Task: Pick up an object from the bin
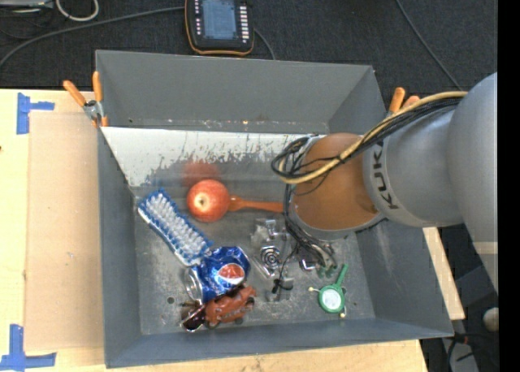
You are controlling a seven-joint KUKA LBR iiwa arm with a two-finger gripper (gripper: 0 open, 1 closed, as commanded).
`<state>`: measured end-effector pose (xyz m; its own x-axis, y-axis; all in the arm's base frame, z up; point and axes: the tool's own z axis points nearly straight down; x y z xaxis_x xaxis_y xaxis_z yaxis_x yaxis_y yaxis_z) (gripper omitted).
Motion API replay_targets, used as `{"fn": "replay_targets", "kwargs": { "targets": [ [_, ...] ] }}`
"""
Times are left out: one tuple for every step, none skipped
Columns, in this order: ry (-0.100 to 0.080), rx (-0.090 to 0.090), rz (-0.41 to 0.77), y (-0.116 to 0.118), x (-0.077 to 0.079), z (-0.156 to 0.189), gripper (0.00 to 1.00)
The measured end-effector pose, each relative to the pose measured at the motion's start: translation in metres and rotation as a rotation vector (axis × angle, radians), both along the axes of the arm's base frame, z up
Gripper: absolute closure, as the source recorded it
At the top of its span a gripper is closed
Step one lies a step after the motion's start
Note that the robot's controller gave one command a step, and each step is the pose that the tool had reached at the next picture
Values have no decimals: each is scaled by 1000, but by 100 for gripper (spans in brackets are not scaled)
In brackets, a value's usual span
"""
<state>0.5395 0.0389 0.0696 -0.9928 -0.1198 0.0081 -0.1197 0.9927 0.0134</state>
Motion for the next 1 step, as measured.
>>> {"fn": "replay_targets", "kwargs": {
  "targets": [
    [-2, 1, 163, 51, -48, 0, 0]
  ]
}}
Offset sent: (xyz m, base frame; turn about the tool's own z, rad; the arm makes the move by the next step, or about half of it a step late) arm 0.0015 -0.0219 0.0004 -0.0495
